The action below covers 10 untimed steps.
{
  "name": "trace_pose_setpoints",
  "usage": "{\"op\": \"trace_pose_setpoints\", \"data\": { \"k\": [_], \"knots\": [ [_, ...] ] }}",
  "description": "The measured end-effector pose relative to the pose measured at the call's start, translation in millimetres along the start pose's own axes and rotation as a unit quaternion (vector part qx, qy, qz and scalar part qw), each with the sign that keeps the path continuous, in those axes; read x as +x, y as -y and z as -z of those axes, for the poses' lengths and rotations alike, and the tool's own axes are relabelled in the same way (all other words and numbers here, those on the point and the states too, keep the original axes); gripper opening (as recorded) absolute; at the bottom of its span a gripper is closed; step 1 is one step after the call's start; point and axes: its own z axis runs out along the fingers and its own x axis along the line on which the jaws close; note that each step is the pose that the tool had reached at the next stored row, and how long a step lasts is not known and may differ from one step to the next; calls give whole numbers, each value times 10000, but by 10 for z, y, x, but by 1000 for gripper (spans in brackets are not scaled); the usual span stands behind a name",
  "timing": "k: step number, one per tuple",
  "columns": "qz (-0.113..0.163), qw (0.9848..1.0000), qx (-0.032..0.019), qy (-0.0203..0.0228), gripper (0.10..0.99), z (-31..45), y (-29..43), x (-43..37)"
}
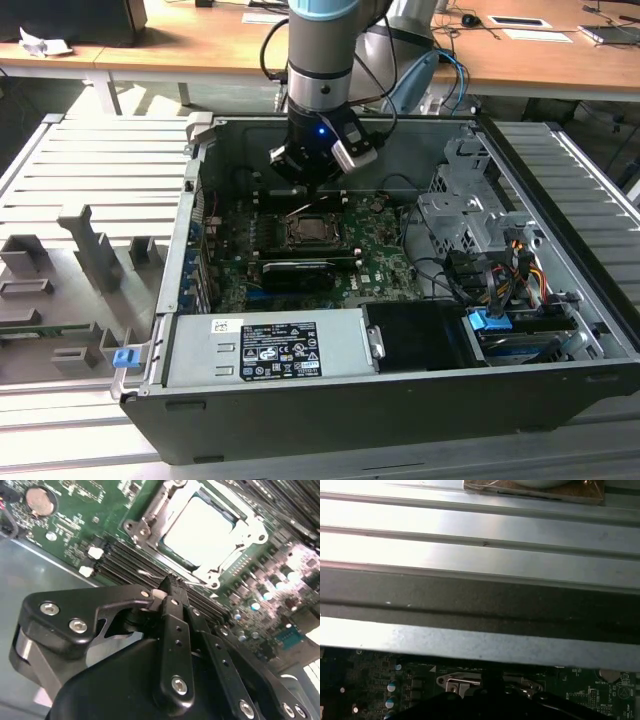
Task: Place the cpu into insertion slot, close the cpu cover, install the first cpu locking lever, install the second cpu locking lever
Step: 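Install the first cpu locking lever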
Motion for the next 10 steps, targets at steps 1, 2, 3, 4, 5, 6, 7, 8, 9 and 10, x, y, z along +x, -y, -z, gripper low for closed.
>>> {"op": "trace_pose_setpoints", "data": {
  "k": [1, 2, 3, 4, 5, 6, 7, 8, 9, 10],
  "knots": [
    [0, 10000, -12, 1, 106, -7, -1, -1],
    [1, 10000, -30, 1, 106, -13, -1, -2],
    [2, 10000, -44, 3, 106, -23, -2, -7],
    [1, 10000, -49, 4, 106, -32, -3, -13],
    [1, 10000, -54, 4, 106, -40, -3, -15],
    [0, 10000, -56, 4, 106, -49, -4, -16],
    [1, 10000, -57, 4, 106, -56, -4, -19],
    [2, 10000, -57, 4, 106, -62, -4, -25],
    [2, 10000, -57, 4, 106, -66, -3, -30],
    [2, 10000, -57, 4, 106, -71, -2, -32]
  ]
}}
